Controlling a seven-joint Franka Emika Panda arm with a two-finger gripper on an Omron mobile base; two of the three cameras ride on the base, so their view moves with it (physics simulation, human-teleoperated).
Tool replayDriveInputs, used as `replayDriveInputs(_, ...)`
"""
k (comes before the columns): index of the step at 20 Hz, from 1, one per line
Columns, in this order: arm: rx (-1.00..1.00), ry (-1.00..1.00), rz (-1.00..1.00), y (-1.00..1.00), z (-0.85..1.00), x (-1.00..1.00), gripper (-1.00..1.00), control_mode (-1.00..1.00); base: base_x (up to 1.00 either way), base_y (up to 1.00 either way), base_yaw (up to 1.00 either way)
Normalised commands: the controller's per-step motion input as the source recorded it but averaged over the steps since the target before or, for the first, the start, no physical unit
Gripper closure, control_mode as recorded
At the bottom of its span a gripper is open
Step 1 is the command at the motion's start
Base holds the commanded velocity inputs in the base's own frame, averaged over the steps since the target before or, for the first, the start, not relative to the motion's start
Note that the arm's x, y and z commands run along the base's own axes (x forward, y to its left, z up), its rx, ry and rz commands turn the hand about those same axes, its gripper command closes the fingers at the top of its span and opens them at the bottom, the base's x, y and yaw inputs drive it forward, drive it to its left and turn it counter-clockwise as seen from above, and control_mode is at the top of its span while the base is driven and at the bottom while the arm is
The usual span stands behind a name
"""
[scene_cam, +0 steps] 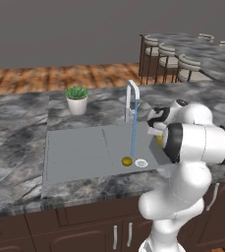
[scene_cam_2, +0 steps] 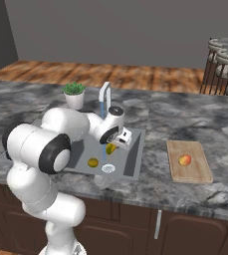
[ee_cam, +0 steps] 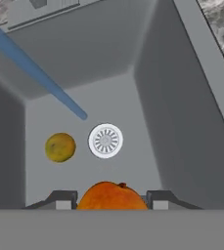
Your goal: Pick the mango, orange, mango from the sink and place them on the cutting board to airdry. Then turn off the sink faucet.
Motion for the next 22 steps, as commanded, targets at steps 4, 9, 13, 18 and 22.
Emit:
replayDriveInputs(4,0.03,0.03,0.0,-0.06,0.82,-0.14,1.0,-1.0,0.0,0.0,0.0)
replayDriveInputs(9,-0.03,-0.15,0.0,-0.11,0.33,-0.45,1.0,-1.0,0.0,0.0,0.0)
replayDriveInputs(13,-0.06,-0.2,0.0,-0.38,0.29,-0.54,1.0,-1.0,0.0,0.0,0.0)
replayDriveInputs(18,-0.01,-0.08,-0.01,-0.35,0.61,-0.14,1.0,-1.0,0.0,0.0,0.0)
replayDriveInputs(22,-0.02,0.0,-0.03,-0.49,0.42,-0.02,1.0,-1.0,0.0,0.0,0.0)
